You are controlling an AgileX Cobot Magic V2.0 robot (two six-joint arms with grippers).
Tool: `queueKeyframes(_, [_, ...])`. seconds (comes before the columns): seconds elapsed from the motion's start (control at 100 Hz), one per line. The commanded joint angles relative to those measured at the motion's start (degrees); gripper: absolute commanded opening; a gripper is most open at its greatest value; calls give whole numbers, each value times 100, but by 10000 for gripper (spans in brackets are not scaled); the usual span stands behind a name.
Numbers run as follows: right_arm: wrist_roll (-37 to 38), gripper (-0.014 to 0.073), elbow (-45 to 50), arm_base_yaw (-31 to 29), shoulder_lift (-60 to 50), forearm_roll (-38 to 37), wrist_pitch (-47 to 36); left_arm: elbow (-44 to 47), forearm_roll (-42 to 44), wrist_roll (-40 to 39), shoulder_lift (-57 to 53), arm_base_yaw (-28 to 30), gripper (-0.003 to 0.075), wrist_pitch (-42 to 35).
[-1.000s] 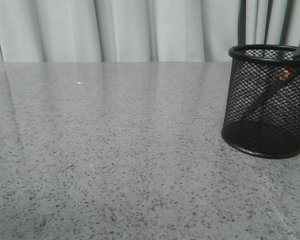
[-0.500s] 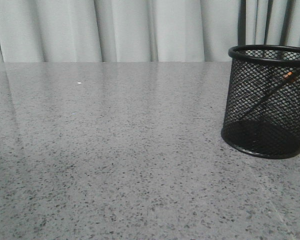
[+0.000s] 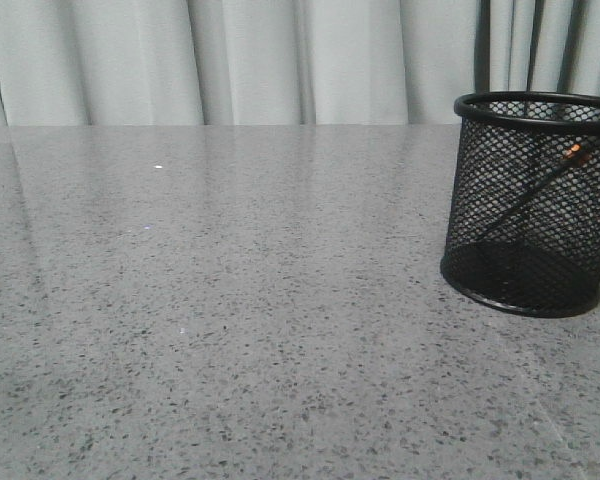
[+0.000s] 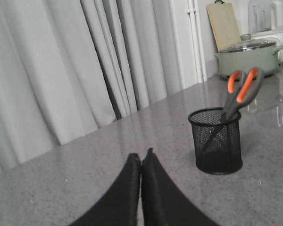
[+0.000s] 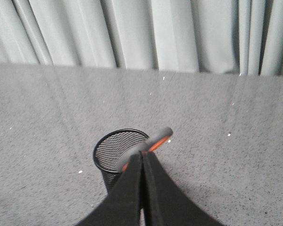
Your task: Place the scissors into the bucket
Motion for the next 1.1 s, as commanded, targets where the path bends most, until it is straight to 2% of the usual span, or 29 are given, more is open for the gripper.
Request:
queueKeyframes(0.0, [-56,-65,571,-34,-688,-234,-983,97,-246,-68,39,21,-21,-790])
queueKeyframes(0.07, [-56,-65,931,-34,-1161,-313,-1085,173,-448,-68,39,21,-21,-810])
queueKeyframes(0.2, [-56,-65,995,-34,-957,-175,-703,185,-602,-68,50,21,-21,-849])
queueKeyframes(0.96, [-56,-65,995,-34,-957,-60,-690,312,-650,-68,50,36,-21,-815])
queueKeyframes(1.09, [-56,-65,995,-34,-957,-60,-690,447,-945,652,37,405,-21,-788])
